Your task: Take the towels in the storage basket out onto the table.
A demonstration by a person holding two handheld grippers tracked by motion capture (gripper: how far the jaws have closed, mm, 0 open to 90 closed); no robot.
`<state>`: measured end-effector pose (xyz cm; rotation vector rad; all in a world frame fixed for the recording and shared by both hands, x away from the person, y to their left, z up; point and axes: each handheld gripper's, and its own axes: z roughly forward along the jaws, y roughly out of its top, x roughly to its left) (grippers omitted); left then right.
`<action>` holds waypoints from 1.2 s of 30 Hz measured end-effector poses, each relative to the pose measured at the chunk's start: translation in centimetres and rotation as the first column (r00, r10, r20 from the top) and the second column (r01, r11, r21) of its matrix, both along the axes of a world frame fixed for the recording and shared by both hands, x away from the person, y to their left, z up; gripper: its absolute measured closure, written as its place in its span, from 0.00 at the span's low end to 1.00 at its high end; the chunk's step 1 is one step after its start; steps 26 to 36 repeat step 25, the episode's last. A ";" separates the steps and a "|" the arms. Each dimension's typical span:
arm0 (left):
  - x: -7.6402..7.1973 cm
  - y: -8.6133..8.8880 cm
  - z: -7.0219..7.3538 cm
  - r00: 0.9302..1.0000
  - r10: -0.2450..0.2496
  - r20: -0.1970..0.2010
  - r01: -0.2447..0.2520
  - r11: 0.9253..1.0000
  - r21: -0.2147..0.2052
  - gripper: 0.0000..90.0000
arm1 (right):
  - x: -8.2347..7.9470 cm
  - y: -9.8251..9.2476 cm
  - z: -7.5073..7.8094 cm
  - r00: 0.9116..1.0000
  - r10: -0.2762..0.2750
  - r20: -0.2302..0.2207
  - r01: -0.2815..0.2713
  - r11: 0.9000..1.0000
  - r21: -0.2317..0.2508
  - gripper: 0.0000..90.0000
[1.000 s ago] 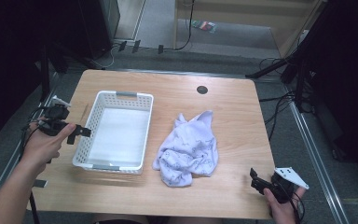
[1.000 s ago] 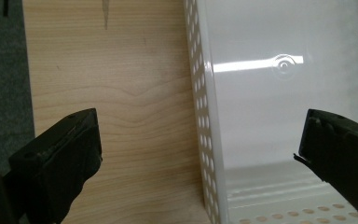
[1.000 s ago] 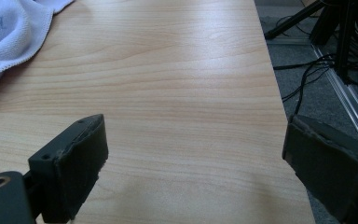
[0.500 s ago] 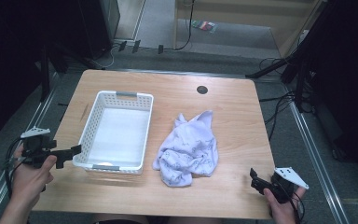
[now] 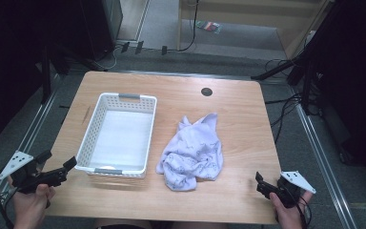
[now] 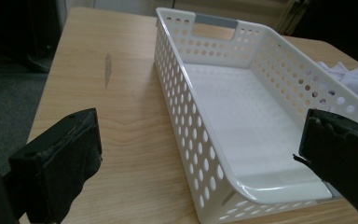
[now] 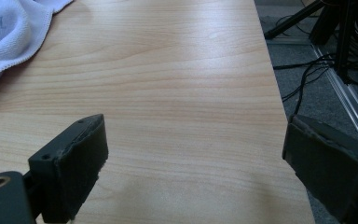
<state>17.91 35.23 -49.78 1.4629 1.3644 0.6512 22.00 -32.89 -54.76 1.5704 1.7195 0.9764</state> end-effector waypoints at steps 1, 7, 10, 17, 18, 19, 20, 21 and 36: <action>-0.2 0.1 -0.3 1.000 0.006 0.013 -0.006 1.000 -0.008 0.00 | 0.0 0.0 0.0 1.000 -0.001 -0.001 0.001 1.000 0.001 0.07; -1.3 0.6 -2.3 0.995 0.062 0.073 -0.061 0.998 -0.019 0.00 | 0.0 0.0 0.0 1.000 0.000 0.001 0.000 1.000 0.000 0.07; -1.4 1.2 -2.9 0.994 0.079 0.073 -0.075 0.996 -0.051 0.00 | 0.0 0.0 0.0 1.000 0.003 0.002 -0.003 1.000 0.001 0.07; -1.6 1.9 -4.6 0.994 0.108 0.027 -0.105 0.990 -0.096 0.00 | 0.0 0.0 0.0 1.000 0.002 0.002 -0.002 1.000 0.002 0.07; -1.8 2.2 -4.6 0.992 0.119 0.039 -0.114 0.986 -0.124 0.00 | 0.0 0.0 0.0 1.000 0.003 0.003 -0.003 1.000 0.002 0.07; -1.8 2.2 -4.6 0.992 0.119 0.039 -0.114 0.986 -0.124 0.00 | 0.0 0.0 0.0 1.000 0.003 0.003 -0.003 1.000 0.002 0.07; -1.8 2.3 -4.7 0.991 0.129 0.031 -0.124 0.984 -0.130 0.00 | 0.0 0.0 0.0 1.000 0.004 0.003 -0.004 1.000 0.002 0.07; -1.8 2.3 -4.7 0.991 0.129 0.031 -0.124 0.984 -0.130 0.00 | 0.0 0.0 0.0 1.000 0.004 0.003 -0.004 1.000 0.002 0.07; -1.8 2.1 -4.7 0.990 0.136 0.028 -0.132 0.985 -0.112 0.00 | 0.0 0.0 0.0 1.000 0.008 0.002 -0.008 1.000 -0.001 0.07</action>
